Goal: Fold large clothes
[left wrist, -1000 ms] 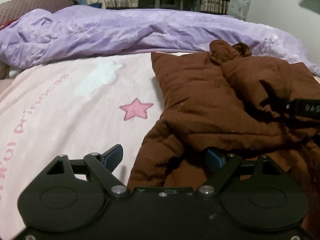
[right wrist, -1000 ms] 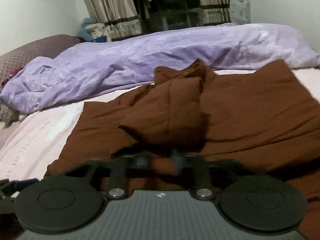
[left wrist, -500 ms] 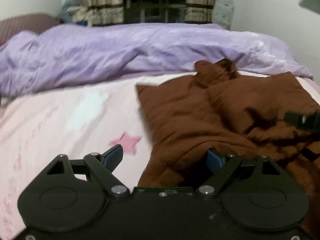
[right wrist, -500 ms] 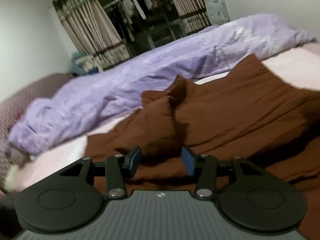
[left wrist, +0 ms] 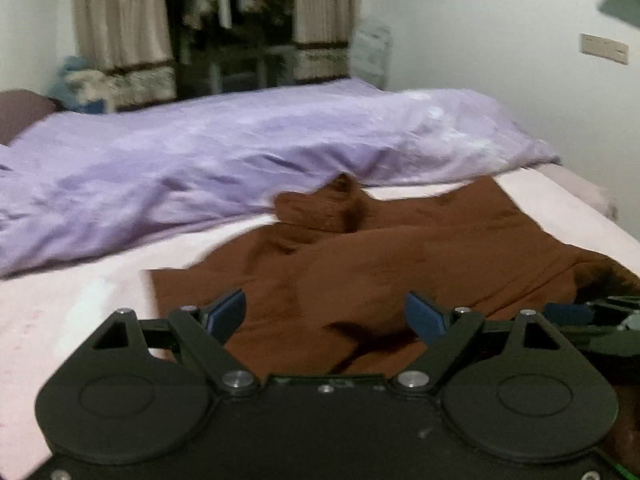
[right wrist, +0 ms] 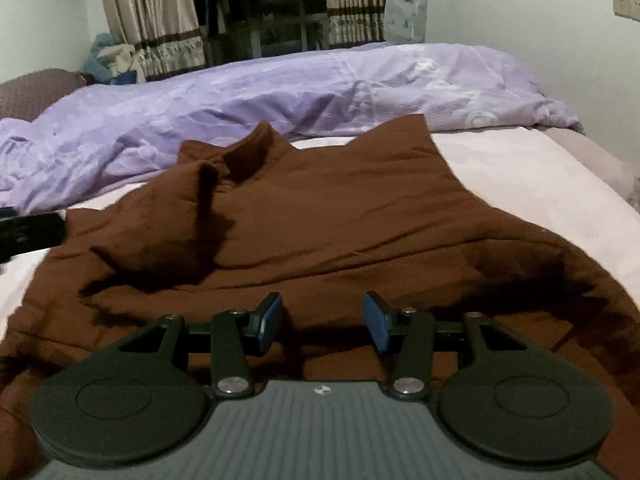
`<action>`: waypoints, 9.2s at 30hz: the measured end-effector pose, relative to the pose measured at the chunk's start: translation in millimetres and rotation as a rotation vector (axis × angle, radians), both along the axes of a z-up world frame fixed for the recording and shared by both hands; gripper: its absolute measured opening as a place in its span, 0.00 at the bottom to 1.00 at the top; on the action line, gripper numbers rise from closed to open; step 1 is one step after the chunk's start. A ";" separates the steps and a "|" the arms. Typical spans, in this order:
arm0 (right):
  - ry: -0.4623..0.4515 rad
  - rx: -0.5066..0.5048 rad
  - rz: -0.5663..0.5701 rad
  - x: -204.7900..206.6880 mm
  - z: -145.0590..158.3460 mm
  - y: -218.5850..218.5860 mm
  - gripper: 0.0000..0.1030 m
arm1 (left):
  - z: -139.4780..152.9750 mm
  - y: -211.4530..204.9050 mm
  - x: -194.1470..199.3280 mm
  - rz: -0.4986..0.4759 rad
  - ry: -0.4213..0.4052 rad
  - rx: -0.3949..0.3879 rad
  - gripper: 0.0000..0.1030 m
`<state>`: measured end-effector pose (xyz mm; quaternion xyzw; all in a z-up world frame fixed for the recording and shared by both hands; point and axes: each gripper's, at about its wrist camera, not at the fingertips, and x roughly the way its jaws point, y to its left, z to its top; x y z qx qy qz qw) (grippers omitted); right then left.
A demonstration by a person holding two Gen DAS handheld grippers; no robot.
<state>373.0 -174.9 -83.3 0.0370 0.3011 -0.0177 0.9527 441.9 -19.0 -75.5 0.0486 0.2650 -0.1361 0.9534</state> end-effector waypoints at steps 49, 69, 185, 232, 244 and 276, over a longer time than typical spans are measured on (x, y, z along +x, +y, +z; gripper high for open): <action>0.106 -0.183 -0.050 16.4 -25.7 -44.6 0.74 | -51.4 86.0 65.8 0.362 0.163 0.155 0.22; 0.014 -0.010 -0.225 -14.2 38.4 -50.4 0.59 | -6.8 32.4 82.2 0.198 -0.075 0.114 0.82; 0.079 -0.312 -0.060 -76.5 -28.8 -138.5 0.68 | -71.0 126.0 -158.0 0.411 0.239 0.348 1.00; 0.105 -0.082 -0.089 -166.6 -44.4 -182.5 0.84 | -67.7 111.3 -224.1 0.256 0.442 -0.007 0.86; 0.112 -0.010 -0.049 -159.0 -42.5 -178.6 0.23 | -78.0 102.3 -220.3 0.258 0.420 -0.040 0.45; -0.128 0.183 -0.096 107.1 33.0 -175.3 0.27 | -2.4 148.2 86.6 0.352 0.252 -0.158 0.32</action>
